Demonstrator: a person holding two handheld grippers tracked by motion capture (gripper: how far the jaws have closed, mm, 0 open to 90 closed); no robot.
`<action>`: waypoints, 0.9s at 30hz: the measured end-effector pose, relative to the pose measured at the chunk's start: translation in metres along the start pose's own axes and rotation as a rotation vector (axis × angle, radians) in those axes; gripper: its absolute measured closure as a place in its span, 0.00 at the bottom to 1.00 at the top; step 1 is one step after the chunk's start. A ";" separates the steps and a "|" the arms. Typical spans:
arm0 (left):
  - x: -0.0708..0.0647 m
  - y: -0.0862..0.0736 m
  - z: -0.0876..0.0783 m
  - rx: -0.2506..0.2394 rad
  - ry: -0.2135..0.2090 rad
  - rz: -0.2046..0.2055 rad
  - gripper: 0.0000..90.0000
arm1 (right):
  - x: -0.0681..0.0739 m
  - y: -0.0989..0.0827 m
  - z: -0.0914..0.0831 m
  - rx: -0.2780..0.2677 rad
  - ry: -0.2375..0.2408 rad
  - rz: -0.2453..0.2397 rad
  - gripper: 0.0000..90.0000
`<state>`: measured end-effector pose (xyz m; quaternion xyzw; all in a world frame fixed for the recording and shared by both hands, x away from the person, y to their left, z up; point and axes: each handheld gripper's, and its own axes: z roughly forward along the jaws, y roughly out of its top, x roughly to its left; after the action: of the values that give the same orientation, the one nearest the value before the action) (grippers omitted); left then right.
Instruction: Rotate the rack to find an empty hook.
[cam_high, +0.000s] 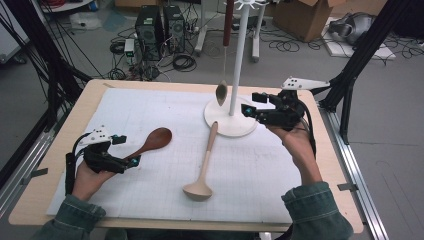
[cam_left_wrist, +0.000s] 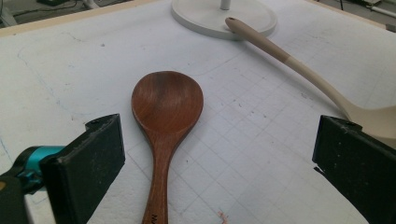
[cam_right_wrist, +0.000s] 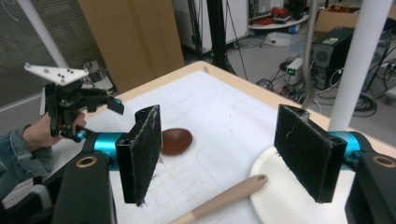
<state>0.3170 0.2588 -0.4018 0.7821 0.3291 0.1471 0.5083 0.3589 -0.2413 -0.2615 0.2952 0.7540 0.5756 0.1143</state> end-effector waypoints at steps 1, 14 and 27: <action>0.000 0.000 0.000 0.001 -0.001 0.004 0.03 | 0.001 -0.004 0.001 0.003 0.001 0.004 0.34; 0.000 -0.001 0.001 0.006 0.000 0.002 0.09 | 0.009 -0.051 0.016 0.078 -0.026 0.020 0.27; -0.001 -0.002 0.002 0.019 0.005 0.007 0.13 | 0.017 -0.079 0.016 0.093 -0.069 0.022 0.26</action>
<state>0.3169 0.2576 -0.4044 0.7879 0.3289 0.1476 0.4993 0.3291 -0.2317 -0.3380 0.3282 0.7723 0.5305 0.1198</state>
